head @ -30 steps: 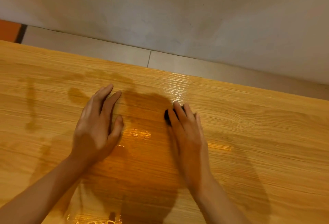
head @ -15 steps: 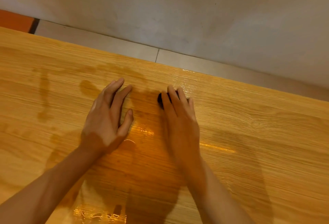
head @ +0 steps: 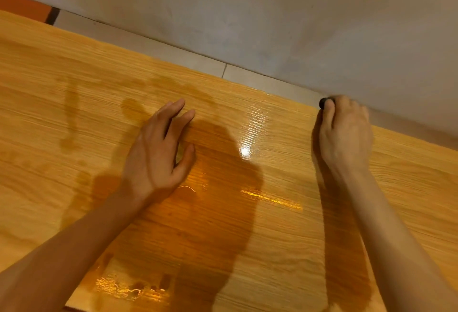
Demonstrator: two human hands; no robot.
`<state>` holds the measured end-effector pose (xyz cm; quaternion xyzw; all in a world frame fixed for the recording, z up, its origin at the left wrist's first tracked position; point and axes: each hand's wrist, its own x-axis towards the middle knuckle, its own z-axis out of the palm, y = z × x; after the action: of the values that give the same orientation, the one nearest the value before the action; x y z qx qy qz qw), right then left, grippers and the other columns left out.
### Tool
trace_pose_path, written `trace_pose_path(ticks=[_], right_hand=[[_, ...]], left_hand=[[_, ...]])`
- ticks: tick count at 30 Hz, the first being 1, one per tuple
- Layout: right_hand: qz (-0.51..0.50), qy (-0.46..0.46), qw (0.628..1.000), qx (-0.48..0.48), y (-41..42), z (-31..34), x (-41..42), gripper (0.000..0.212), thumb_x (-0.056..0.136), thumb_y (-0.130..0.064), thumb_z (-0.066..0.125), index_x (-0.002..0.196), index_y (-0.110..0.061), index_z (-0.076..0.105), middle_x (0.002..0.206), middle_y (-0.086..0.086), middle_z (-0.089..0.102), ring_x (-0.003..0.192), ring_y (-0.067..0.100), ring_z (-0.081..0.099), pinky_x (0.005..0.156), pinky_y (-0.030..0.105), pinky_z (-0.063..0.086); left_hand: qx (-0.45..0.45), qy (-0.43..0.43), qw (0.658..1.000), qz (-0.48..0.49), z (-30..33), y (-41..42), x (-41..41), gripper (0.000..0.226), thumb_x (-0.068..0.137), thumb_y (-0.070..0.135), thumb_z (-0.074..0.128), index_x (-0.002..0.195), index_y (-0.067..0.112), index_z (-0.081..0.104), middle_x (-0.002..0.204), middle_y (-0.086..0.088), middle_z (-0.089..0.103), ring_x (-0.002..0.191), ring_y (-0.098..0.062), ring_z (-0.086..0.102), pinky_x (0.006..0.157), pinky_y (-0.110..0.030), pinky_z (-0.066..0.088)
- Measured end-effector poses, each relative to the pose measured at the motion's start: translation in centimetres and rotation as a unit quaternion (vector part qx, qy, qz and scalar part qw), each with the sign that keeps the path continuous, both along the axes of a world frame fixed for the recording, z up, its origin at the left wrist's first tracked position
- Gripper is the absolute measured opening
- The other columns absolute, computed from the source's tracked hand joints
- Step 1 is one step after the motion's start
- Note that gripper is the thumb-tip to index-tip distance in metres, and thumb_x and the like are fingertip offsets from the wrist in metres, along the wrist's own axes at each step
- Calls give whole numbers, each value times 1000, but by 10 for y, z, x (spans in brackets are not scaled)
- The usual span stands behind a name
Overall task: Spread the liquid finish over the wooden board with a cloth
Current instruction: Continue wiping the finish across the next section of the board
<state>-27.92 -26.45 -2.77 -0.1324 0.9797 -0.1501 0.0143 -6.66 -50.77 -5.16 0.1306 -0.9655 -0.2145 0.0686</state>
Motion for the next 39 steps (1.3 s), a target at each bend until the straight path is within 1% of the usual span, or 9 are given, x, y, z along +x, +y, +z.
trace_pose_path(ticks=[3,9,14,20,25,28,30,35,39], right_hand=[[-18,3,1000,15,-51,-4,7,36,103,-25,31,100,-5,61,100,20,65,95,37,55,77,41,37],[104,19,994,-8,-150,-15,31,36,103,-27,28,91,-12,59,84,7,65,76,26,54,65,33,28],[82,-2,996,-23,-85,-8,14,34,102,-31,31,90,-14,58,88,9,63,80,32,51,65,34,30],[-20,25,999,2,-90,-8,28,35,104,-26,30,105,-9,61,105,14,64,100,34,52,85,41,36],[86,24,994,-69,-185,-13,57,34,104,-28,33,100,-12,63,97,8,65,94,29,56,78,37,39],[148,-9,984,-102,-159,-9,49,35,103,-32,34,115,-17,63,108,6,67,101,27,57,86,38,43],[115,3,989,-93,-122,-5,44,35,104,-31,32,121,-18,59,113,7,65,104,27,55,86,38,43],[-11,4,999,-42,-131,-3,49,37,104,-28,29,113,-12,61,108,13,65,103,32,52,76,35,35],[44,22,998,-30,-222,-12,69,37,103,-28,30,107,-10,62,105,12,66,100,32,53,78,38,37]], left_hand=[[4,-3,1000,3,0,1,2,59,96,36,46,144,2,51,155,-18,42,144,-39,40,112,-52,40],[2,-12,1000,6,2,2,2,58,98,35,46,147,4,48,159,-15,37,148,-35,36,113,-46,35],[-8,-1,1000,-9,1,4,5,55,99,30,48,146,2,47,158,-15,37,148,-34,35,118,-40,30],[16,2,999,-46,3,-4,12,58,101,30,41,150,-1,40,160,-19,35,150,-37,30,122,-54,27],[6,-1,1000,3,12,-61,33,60,102,33,42,150,-3,40,159,-22,37,150,-39,31,126,-51,19],[-6,-20,999,48,14,-107,53,63,102,33,38,153,-2,36,162,-21,32,153,-37,25,129,-44,8],[-19,-23,997,70,12,-128,63,62,102,32,37,155,0,34,164,-19,29,155,-36,22,128,-38,4],[-11,-19,997,73,0,-138,73,65,99,32,41,154,-2,36,164,-22,28,154,-39,24,126,-51,19],[-2,-33,995,92,1,-139,69,68,97,36,40,156,3,34,167,-16,26,156,-31,20,126,-48,19]])
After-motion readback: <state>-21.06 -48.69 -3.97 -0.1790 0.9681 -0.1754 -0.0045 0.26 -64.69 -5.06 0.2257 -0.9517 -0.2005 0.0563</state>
